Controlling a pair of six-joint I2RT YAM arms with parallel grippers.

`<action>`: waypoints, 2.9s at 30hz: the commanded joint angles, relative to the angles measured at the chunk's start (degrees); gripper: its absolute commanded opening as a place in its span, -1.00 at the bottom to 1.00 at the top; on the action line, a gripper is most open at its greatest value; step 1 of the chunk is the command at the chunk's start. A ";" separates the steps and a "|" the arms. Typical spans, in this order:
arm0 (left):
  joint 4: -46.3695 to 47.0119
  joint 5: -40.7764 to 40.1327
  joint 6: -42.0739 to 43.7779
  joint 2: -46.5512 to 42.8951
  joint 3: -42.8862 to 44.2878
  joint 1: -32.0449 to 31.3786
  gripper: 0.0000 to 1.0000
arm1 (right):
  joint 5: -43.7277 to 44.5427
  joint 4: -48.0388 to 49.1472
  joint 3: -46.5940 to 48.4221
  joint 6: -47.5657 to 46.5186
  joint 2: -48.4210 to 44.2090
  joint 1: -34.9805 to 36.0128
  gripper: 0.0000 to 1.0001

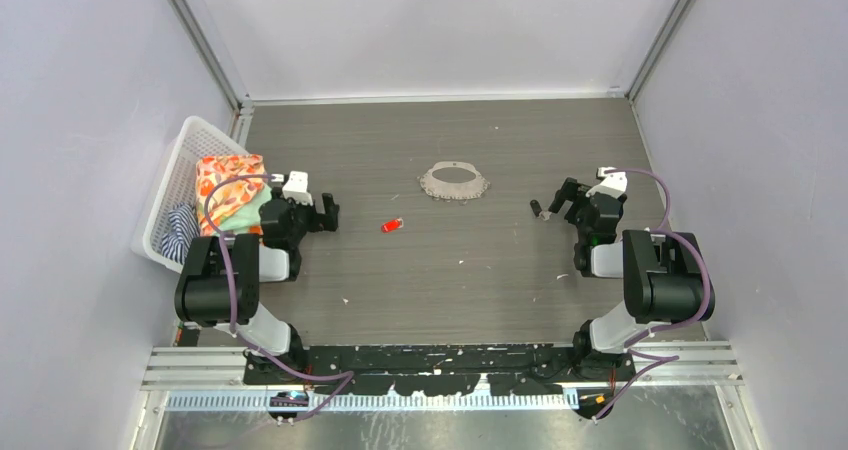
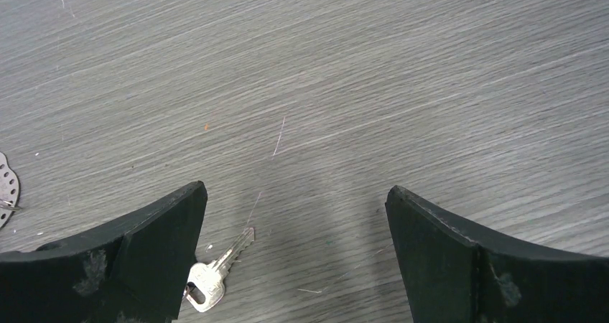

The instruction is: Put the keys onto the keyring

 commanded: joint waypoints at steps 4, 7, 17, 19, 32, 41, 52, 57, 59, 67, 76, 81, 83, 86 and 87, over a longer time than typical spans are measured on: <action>2.66 0.52 0.56 -1.15 0.30 -0.04 0.99 | 5.61 -0.52 0.66 1.90 -2.48 -0.15 1.00; 2.21 1.61 -0.04 -2.42 0.44 0.77 0.99 | 9.82 -13.61 3.50 3.40 -10.77 -0.06 1.00; -66.42 16.51 4.11 -11.81 32.13 1.74 0.99 | -6.25 -36.54 16.45 29.63 -22.97 0.05 1.00; -74.32 18.10 4.63 -11.38 36.40 1.72 1.00 | -9.97 -41.26 23.03 22.21 -17.64 2.89 1.00; -88.96 24.16 9.04 -11.71 44.97 -1.41 0.79 | -22.59 -51.70 41.93 -1.80 8.13 18.23 0.48; -92.91 25.63 12.48 -12.36 45.36 -4.37 0.59 | -17.94 -54.63 47.97 -6.33 16.77 20.79 0.29; -94.62 27.30 14.21 -13.59 45.42 -4.52 0.58 | -13.67 -59.98 54.62 -6.40 21.97 21.78 0.14; -94.88 27.06 14.84 -13.54 45.65 -4.52 0.57 | -13.20 -61.96 56.76 -6.27 23.46 21.94 0.03; -95.36 26.84 15.18 -13.53 45.90 -4.52 0.58 | -13.53 -63.05 57.89 -6.44 24.42 22.14 -0.05; -97.02 25.59 16.93 -14.07 47.09 -4.52 0.70 | -13.47 -64.97 59.64 -6.49 26.07 22.52 -0.19; -98.03 25.49 17.73 -14.65 47.62 -4.52 0.67 | -13.32 -66.51 61.10 -7.02 27.13 22.87 -0.66; -99.06 26.17 19.03 -14.68 47.84 -4.52 0.67 | -12.98 -66.64 60.52 -9.22 26.24 24.08 -0.98; -99.41 26.48 19.24 -14.76 48.13 -4.59 0.67 | -12.02 -67.17 60.31 -10.46 25.36 25.08 -0.98; -100.55 26.98 19.81 -15.22 49.37 -4.61 0.67 | -11.42 -66.36 59.14 -10.55 22.44 27.10 -0.98; -101.07 27.16 20.07 -15.49 49.95 -4.61 0.67 | -11.14 -66.11 58.75 -11.90 21.04 27.94 -0.98</action>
